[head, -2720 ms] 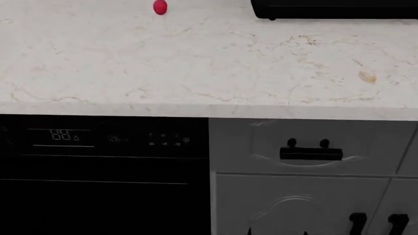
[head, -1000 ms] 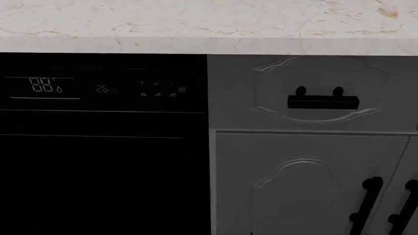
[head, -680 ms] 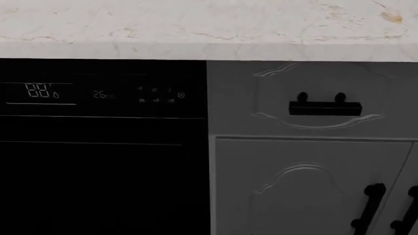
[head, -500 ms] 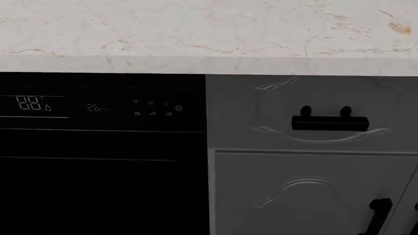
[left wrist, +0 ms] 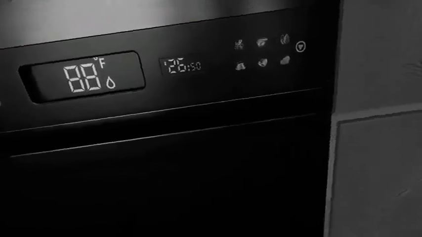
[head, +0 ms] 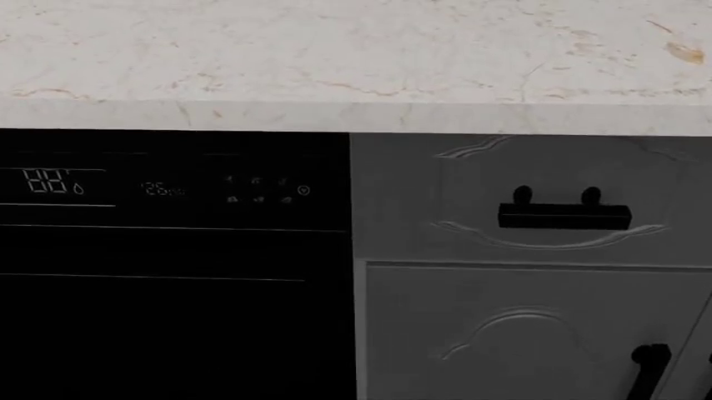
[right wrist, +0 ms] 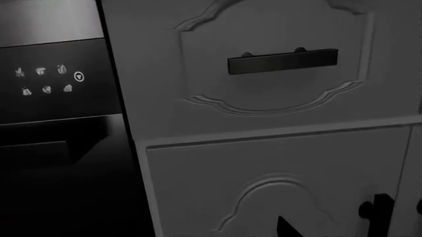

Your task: Open the dishwasher door

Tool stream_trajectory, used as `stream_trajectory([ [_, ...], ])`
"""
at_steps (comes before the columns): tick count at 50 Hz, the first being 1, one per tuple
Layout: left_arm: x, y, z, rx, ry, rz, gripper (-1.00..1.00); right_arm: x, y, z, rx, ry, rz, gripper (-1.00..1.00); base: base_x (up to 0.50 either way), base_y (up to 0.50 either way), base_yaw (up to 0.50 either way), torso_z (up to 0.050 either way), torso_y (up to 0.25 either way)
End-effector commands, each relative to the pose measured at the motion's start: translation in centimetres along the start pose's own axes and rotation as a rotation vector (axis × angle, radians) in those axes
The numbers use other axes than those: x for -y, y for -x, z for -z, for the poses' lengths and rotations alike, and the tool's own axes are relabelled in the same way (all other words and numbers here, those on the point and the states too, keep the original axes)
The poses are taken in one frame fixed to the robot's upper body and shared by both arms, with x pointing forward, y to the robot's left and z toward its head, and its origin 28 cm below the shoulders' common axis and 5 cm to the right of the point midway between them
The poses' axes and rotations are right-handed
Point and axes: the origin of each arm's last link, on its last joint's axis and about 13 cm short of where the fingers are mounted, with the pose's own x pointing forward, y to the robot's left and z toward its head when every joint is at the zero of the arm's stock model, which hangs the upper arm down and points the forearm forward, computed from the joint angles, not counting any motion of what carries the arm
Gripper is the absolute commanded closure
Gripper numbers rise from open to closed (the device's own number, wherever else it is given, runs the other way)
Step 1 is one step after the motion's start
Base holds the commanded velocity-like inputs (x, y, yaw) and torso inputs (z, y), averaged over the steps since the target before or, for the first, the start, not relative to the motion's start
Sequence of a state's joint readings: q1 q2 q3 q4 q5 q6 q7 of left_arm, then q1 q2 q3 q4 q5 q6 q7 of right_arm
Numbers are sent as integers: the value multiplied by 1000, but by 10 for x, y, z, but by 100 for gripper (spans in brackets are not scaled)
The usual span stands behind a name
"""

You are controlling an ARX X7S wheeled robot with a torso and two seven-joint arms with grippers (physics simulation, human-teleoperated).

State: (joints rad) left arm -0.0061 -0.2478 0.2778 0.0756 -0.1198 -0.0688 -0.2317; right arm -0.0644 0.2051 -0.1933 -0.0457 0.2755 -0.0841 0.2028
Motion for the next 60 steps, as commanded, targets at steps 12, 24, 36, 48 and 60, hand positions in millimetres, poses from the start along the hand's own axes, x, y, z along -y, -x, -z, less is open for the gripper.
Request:
stream_trajectory([
  [12,-33,3,-28,-217,-825,72,-100,0,2,3,-3,-16,0,-100,0,0,0,0,0],
  [24,-44,-15,-50,-269,-1114,74,-100,3,3,3,-2,-23,10,-100,0,0,0,0,0],
  [36,-56,-42,-57,-267,-1246,75,-100,1,2,1,2,-22,2,-100,0,0,0,0,0],
  [48,-59,-77,-61,-223,-1290,90,-100,2,1,-1,7,-21,8,-100,0,0,0,0,0],
  [60,-57,-104,-67,-177,-1323,108,-100,3,1,-4,13,-24,14,-100,0,0,0,0,0],
])
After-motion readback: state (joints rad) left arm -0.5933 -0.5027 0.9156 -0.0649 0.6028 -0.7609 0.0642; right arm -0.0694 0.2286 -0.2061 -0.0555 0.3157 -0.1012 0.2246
